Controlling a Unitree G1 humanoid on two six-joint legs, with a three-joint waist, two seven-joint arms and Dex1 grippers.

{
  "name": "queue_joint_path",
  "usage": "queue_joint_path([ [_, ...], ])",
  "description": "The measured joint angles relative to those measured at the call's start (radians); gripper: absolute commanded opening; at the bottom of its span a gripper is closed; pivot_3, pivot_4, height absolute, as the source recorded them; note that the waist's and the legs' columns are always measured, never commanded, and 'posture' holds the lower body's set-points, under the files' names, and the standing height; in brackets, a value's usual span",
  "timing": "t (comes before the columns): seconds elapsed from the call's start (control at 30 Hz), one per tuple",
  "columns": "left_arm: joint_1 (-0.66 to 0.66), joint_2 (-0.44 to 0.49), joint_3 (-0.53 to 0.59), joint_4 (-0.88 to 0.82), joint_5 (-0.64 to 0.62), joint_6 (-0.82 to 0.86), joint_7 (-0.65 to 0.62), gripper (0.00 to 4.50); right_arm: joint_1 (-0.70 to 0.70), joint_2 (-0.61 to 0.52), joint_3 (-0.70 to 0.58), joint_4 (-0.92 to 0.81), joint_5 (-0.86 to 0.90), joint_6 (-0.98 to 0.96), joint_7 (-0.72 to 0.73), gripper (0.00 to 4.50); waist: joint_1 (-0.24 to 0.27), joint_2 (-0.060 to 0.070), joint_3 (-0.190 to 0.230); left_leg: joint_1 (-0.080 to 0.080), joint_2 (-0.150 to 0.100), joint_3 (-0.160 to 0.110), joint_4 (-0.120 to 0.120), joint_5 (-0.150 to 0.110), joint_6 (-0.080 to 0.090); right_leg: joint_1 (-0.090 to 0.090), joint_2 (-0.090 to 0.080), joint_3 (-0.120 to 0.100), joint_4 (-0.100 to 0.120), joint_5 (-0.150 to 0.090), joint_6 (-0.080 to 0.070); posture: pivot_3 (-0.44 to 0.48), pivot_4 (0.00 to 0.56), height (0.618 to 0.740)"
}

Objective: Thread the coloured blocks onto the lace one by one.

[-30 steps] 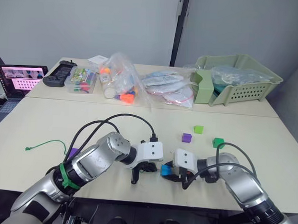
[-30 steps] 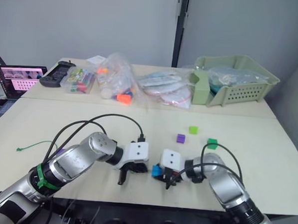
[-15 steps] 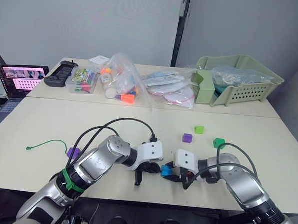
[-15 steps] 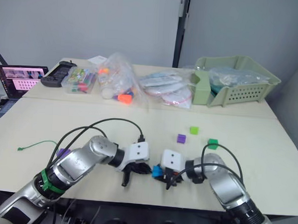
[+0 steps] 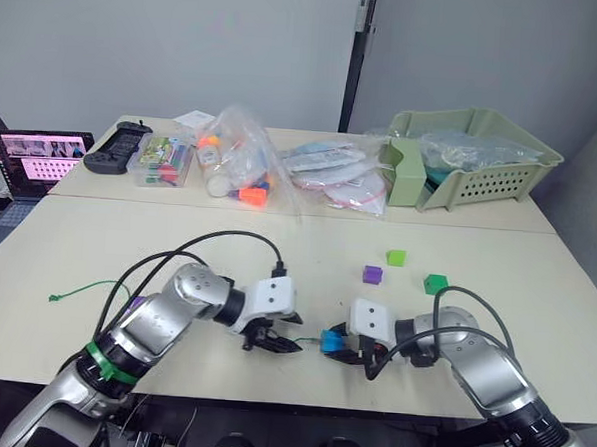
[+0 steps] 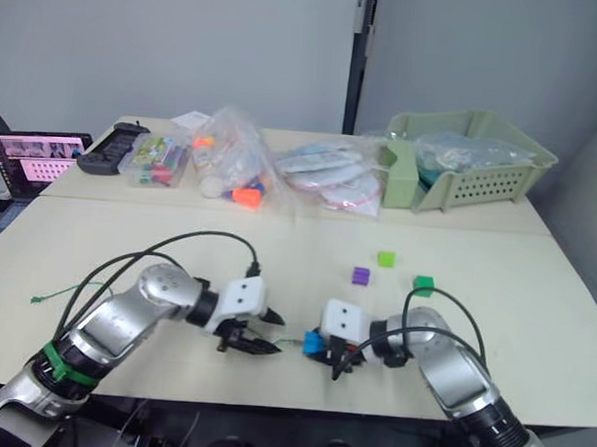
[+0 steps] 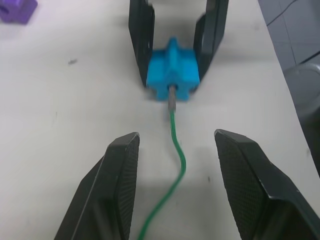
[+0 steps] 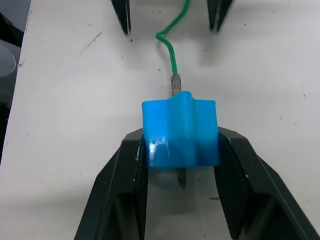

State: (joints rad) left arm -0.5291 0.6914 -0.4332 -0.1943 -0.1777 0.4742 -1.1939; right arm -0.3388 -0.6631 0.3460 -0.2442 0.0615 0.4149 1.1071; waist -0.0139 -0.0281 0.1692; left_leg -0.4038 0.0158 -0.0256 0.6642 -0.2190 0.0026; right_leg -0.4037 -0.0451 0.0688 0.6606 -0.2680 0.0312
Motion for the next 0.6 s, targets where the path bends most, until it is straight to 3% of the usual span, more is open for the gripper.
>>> queue_joint_path([
  [0.23,0.039,-0.027,0.017,0.062,0.018,-0.102,0.004,2.53,0.0,0.0,0.0,-0.002,0.001,0.007,-0.001,1.34,0.0,0.0,0.0,0.0,0.0,0.0,0.0,0.0,0.0,0.0,0.0,0.0,0.0,0.0,0.0,0.0,0.15,0.74],
  [0.5,0.059,-0.065,0.016,0.098,0.033,-0.143,0.004,0.03,0.005,0.0,-0.001,-0.022,0.001,0.03,-0.011,1.34,-0.001,0.0,0.0,0.0,0.0,0.0,0.0,0.0,0.0,-0.001,0.0,0.0,0.0,0.0,0.0,0.0,0.15,0.74],
  [0.6,0.06,-0.071,0.016,0.099,0.041,-0.146,0.004,0.01,0.006,0.0,-0.002,-0.023,0.001,0.033,-0.012,1.34,0.0,0.0,0.0,0.0,0.0,0.0,0.0,0.0,0.0,0.0,0.0,0.0,0.0,0.0,0.0,0.0,0.15,0.74],
])
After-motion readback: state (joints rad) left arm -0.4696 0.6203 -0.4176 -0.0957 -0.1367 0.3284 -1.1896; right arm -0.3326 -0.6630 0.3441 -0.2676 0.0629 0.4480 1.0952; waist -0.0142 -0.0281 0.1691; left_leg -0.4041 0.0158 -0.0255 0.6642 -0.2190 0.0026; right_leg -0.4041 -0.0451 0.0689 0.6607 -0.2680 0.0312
